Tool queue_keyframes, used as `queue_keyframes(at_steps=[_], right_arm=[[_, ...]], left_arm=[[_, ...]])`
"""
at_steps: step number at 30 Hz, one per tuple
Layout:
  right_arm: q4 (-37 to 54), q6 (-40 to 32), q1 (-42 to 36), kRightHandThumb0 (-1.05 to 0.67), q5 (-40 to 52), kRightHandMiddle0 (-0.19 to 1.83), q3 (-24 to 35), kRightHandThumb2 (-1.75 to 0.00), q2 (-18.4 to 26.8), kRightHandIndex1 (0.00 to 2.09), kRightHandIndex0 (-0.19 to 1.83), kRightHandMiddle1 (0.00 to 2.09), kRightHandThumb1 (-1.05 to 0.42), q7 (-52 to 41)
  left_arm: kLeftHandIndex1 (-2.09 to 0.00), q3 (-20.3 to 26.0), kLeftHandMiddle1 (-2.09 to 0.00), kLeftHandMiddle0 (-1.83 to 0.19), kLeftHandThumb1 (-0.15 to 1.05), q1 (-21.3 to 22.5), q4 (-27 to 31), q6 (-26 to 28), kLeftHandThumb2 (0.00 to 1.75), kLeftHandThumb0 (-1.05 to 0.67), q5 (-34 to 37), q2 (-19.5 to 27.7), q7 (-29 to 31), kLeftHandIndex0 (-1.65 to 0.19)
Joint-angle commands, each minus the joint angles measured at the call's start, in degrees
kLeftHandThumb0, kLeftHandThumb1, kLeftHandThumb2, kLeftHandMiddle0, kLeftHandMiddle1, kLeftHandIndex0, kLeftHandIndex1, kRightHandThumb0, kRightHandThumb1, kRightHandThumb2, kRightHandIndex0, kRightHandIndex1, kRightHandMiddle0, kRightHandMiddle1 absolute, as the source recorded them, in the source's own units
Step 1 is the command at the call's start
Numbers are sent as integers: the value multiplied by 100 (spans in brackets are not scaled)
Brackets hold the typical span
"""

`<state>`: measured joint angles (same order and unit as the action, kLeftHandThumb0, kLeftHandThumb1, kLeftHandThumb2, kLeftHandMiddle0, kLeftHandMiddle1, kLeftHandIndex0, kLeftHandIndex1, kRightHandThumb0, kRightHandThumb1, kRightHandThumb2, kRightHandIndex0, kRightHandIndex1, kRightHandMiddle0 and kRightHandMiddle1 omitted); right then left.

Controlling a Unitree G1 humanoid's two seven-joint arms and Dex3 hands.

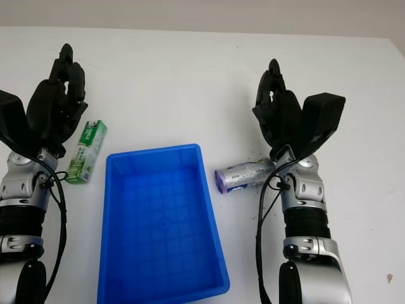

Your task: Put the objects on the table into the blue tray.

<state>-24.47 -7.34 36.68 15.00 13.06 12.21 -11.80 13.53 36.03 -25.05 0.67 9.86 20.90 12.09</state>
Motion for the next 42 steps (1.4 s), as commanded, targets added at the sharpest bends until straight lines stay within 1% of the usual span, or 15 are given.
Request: queue_keyframes(at_steps=[1,8,11,14,16,17,18,19,21,23,26,28,31,37,42], right_arm=[[221,-70,-122,-73,44,-19,10,-79,4,0,-19,0,-105,-17],[285,-379,-111,-72,122,-19,81,-77,150,0,-19,0,-105,-138],[761,-649,-202,-71,195,-19,127,-68,388,0,-19,0,-105,-293],[1722,-764,-418,-64,35,-19,56,-50,1035,1,-18,1,-105,-743],[2349,-573,-604,-65,-364,-4,-20,-26,1521,8,-5,9,-105,-897],[2691,-631,-698,-66,-437,2,-3,-18,1773,10,1,12,-104,-1039],[3280,-914,-832,-64,-495,8,16,-10,2087,12,5,15,-97,-1182],[3697,-1168,-918,-60,-508,11,29,-6,2290,13,8,16,-91,-1271],[4407,-1215,-1201,-60,-846,17,-23,-4,2767,14,14,16,-85,-1472],[5111,-1165,-1579,-51,-1389,21,-90,-4,3276,13,18,11,-77,-1679],[5988,-1050,-2101,-56,-2094,23,-143,-5,3887,9,19,7,-74,-2056],[6226,-658,-2433,-62,-2344,21,-68,-6,4034,7,15,5,-76,-2204],[6274,82,-2855,-67,-2589,22,95,-5,4006,7,16,6,-75,-2192],[6006,1181,-3268,-58,-2697,23,135,-4,3988,6,17,6,-70,-2260],[5607,1869,-3339,-56,-3267,25,-162,-5,3897,7,20,6,-68,-2113]], left_arm=[[0,28,0,19,105,-147,232,62,68,-69,6,34,-19,19],[0,-5,0,19,105,-88,190,169,69,-69,-16,29,-1,19],[0,-20,0,19,105,-53,144,202,68,-70,-22,21,-3,19],[0,-20,0,19,105,-37,103,195,68,-70,-36,28,-13,19],[0,-7,0,19,105,-41,97,173,68,-70,-28,24,-14,19],[0,-1,0,19,105,-41,87,153,68,-70,-16,21,0,19],[0,5,0,19,105,-42,70,114,68,-70,7,7,28,19],[0,10,0,19,105,-36,48,84,68,-70,22,0,50,19],[0,16,0,19,105,-34,28,48,68,-70,32,-24,51,19],[0,4,0,19,105,-26,6,27,67,-70,15,-27,44,19],[0,-14,0,19,105,15,-45,-5,67,-71,-13,-13,41,19],[0,-16,0,19,105,50,-69,5,67,-71,-13,9,53,19],[0,-2,0,19,105,101,-85,21,66,-71,1,15,43,19],[0,-11,0,19,105,81,19,100,69,-69,-20,40,21,19],[0,-18,0,19,105,79,8,73,69,-69,-14,33,52,19]])
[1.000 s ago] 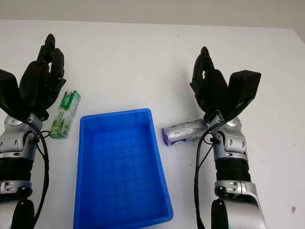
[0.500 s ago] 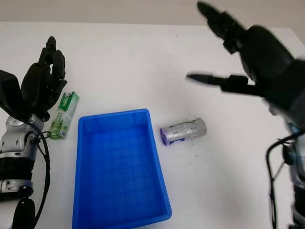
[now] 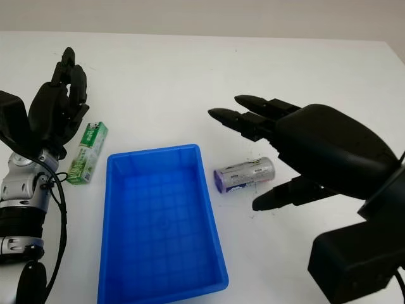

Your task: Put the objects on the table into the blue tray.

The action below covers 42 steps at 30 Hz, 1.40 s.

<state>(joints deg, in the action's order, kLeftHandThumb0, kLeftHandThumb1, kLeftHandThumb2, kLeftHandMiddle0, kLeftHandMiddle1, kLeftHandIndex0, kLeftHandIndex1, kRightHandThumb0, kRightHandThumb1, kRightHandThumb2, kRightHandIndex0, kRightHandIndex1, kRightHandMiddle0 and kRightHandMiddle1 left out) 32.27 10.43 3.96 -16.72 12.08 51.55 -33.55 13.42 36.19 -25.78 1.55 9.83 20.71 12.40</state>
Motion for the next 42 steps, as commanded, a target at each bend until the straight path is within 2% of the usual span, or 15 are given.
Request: queue_keyframes(at_steps=[1,4,7,13,18,21,24,29,31,33,34,36,37,39,42], right_arm=[[-132,220,-63,-57,-323,25,-138,-5,-38,7,20,6,-68,136],[-362,526,-12,-60,-833,25,-370,-6,-81,6,19,5,-71,331],[-539,474,122,-58,-1176,22,-662,-7,-134,4,16,4,-74,300],[-1068,666,368,-56,-1378,25,-1022,-5,-411,6,19,6,-74,624],[-1722,920,499,-51,-1529,33,-1268,-5,-667,11,30,9,-72,1094],[-2092,1163,538,-34,-1511,43,-1348,-7,-797,17,43,13,-77,1405],[-2378,1362,598,-24,-1628,51,-1427,-8,-827,20,52,16,-82,1648],[-2761,1575,751,-25,-2046,63,-1554,-8,-845,29,68,29,-95,2140],[-2897,1633,819,-28,-2149,51,-1606,-6,-818,41,69,66,-98,2253],[-3003,1712,867,-29,-2228,43,-1636,-6,-791,69,64,97,-100,2368],[-3029,1734,887,-31,-2423,40,-1645,-5,-782,100,57,115,-101,2547],[-3042,1748,927,-42,-2890,45,-1668,-12,-772,171,59,142,-104,2963],[-3065,1741,946,-44,-3026,46,-1680,-16,-787,190,62,151,-104,3114],[-3110,1700,980,-44,-3132,47,-1702,-23,-819,205,70,162,-105,3275],[-3113,1608,1028,-44,-3248,47,-1701,-26,-851,209,80,182,-105,3505]], left_arm=[[0,-11,0,19,105,55,86,-19,69,-69,-13,61,38,19],[0,1,0,19,105,40,103,0,69,-68,-9,73,49,19],[0,7,0,19,105,28,123,33,69,-68,-1,92,76,19],[0,17,0,19,105,22,132,57,69,-68,-3,84,68,19],[0,-14,0,19,105,31,36,-14,67,-70,-67,89,79,19],[0,-15,0,19,105,38,34,-31,67,-70,-87,77,74,19],[0,-11,0,19,105,52,13,-57,67,-70,-82,61,74,19],[0,-2,0,19,105,49,43,-6,66,-70,-70,44,32,19],[0,4,0,19,105,46,63,0,66,-70,-62,33,7,19],[0,4,0,19,105,43,66,-12,65,-71,-56,28,3,19],[0,2,0,19,105,42,72,3,65,-71,-58,30,-5,19],[0,3,0,19,105,34,72,14,65,-71,-56,34,-6,19],[0,1,0,19,105,30,73,22,65,-71,-63,36,-15,19],[0,7,0,19,105,26,56,9,65,-70,-53,32,-12,19],[0,11,0,19,105,28,42,-1,65,-70,-38,28,4,19]])
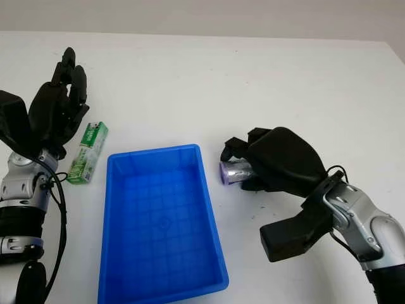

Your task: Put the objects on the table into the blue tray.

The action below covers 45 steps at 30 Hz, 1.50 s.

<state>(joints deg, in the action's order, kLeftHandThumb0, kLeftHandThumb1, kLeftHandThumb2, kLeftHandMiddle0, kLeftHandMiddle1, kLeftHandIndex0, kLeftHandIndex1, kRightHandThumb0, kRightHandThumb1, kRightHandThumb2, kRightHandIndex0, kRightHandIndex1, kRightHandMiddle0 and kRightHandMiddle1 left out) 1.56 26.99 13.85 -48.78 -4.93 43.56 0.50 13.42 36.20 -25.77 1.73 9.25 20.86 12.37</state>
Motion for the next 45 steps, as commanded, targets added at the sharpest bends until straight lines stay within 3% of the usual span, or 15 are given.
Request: queue_keyframes(at_steps=[1,6,11,14,16,22,25,28,33,38,40,42,44,45], right_arm=[[-85,-58,94,-41,24,49,32,-23,-100,209,86,196,-105,201],[-433,-202,641,-40,294,59,224,-15,-355,209,87,209,-105,813],[-126,-948,1226,-33,2175,63,847,-15,-961,209,91,209,-105,307],[235,-1198,1499,-34,2799,82,985,-20,-1250,209,113,209,-105,168],[615,-1420,1577,-35,3124,97,1009,-22,-1480,209,128,209,-105,78],[1475,-1324,1516,-34,3744,107,976,-25,-1991,209,139,209,-105,-59],[1847,-1128,1439,-34,4573,114,819,-33,-2183,209,155,209,-105,-539],[2225,-1554,1297,-35,5091,108,633,-29,-2297,209,150,209,-104,-957],[2516,-2127,1152,-33,5380,118,491,-28,-2353,209,152,209,-105,-1335],[2199,-2134,1344,-34,5548,110,657,-30,-2256,209,148,209,-105,-1648],[1893,-2184,1565,-38,5379,82,775,-22,-1999,209,126,209,-105,-1807],[1443,-2114,1856,-34,5215,53,880,-11,-1742,209,86,205,-97,-1950],[893,-1920,2219,-32,4984,41,946,-6,-1466,201,62,193,-90,-2056],[579,-1758,2417,-30,4787,38,953,-4,-1290,185,51,178,-83,-2084]], left_arm=[[0,10,0,19,105,30,33,-29,66,-70,26,13,23,19],[0,-22,0,19,105,40,7,-64,66,-70,-7,14,50,19],[0,-58,0,19,105,6,74,-30,67,-69,-39,14,35,19],[0,-63,0,19,105,-20,110,-2,67,-70,-40,14,17,19],[0,-60,0,19,105,-31,117,-1,66,-70,-38,9,1,19],[0,-55,0,19,105,-43,97,-14,67,-69,-10,-15,5,19],[0,-65,0,19,105,-40,76,-41,67,-69,-36,-27,-33,19],[0,-60,0,19,105,-32,65,-46,67,-69,-14,-45,-28,19],[0,-66,0,19,105,-52,125,41,66,-69,-19,-71,-88,19],[0,-82,0,19,105,-80,170,56,66,-69,-43,-68,-130,19],[0,-89,0,19,105,-79,167,69,66,-70,-60,-62,-150,19],[0,-99,0,19,105,-77,161,64,66,-71,-61,-58,-141,19],[0,-110,0,19,105,-69,154,71,66,-70,-67,-60,-143,19],[0,-112,0,19,105,-69,151,69,66,-70,-71,-65,-146,19]])
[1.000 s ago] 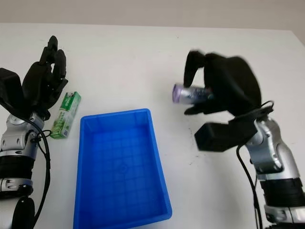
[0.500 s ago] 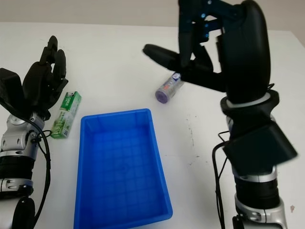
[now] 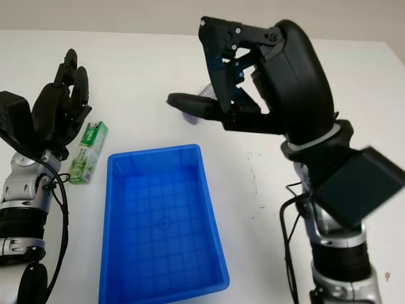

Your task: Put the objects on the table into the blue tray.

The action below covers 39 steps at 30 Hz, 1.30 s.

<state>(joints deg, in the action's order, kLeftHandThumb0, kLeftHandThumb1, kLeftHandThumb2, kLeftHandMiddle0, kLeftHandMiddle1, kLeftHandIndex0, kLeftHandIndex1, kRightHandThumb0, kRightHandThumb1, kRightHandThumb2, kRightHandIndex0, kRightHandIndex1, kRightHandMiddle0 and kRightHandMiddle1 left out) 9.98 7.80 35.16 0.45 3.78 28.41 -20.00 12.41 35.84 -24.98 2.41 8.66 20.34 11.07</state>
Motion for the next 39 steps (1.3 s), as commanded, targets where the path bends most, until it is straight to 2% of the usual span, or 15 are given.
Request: queue_keyframes(at_steps=[1,3,4,6,9,12,16,22,25,30,32,39], right_arm=[[-484,293,417,-31,-272,38,85,-4,334,170,50,164,-79,-51],[-1128,650,828,-33,-667,39,19,-4,700,151,47,145,-73,-114],[-1420,673,1059,-45,-861,42,-31,-4,893,122,41,115,-68,-184],[-1929,809,1442,-55,-1244,49,-136,-5,1176,75,45,75,-63,-217],[-2663,1248,1887,-61,-1622,51,-290,-3,1346,53,48,57,-57,-113],[-3208,1507,2285,-62,-2081,46,-507,-3,1478,48,43,55,-52,44],[-3771,1553,2799,-65,-2807,37,-943,-6,1610,42,37,52,-53,101],[-4932,2086,3561,-57,-3510,31,-1690,-6,1495,32,29,47,-55,161],[-5623,2505,3936,-60,-4127,25,-2191,-7,1449,27,23,43,-60,616],[-6647,2875,4339,-63,-4665,18,-2739,-7,1168,18,17,36,-67,1343],[-6954,2849,4454,-59,-4828,10,-2933,-8,1003,13,10,31,-72,1595],[-7767,2799,4745,-57,-4999,3,-3319,-8,516,8,5,25,-78,2252]], left_arm=[[0,-12,0,19,105,-34,70,-1,66,-70,-15,-18,-20,19],[0,-15,0,19,105,-42,67,-12,66,-71,-15,-30,-22,19],[0,-14,0,19,105,-47,70,-9,66,-71,-10,-39,-27,19],[0,-15,0,19,105,-58,63,-40,66,-71,-19,-46,-43,19],[0,-2,0,19,105,-57,35,-100,66,-71,-18,-58,-66,19],[0,12,0,19,105,-60,48,-84,66,-71,13,-54,-51,19],[0,11,0,19,105,-56,43,-83,66,-70,21,-41,-26,19],[0,16,0,19,105,-53,30,-90,66,-70,-3,-18,-37,19],[0,26,0,19,105,-40,35,-55,66,-70,-1,-22,-63,19],[0,24,0,19,105,-17,19,-65,66,-69,-5,-23,-86,19],[0,16,0,19,105,-10,38,-32,66,-69,-12,-25,-111,19],[0,0,0,19,105,-18,76,-24,66,-70,-22,-23,-118,19]])
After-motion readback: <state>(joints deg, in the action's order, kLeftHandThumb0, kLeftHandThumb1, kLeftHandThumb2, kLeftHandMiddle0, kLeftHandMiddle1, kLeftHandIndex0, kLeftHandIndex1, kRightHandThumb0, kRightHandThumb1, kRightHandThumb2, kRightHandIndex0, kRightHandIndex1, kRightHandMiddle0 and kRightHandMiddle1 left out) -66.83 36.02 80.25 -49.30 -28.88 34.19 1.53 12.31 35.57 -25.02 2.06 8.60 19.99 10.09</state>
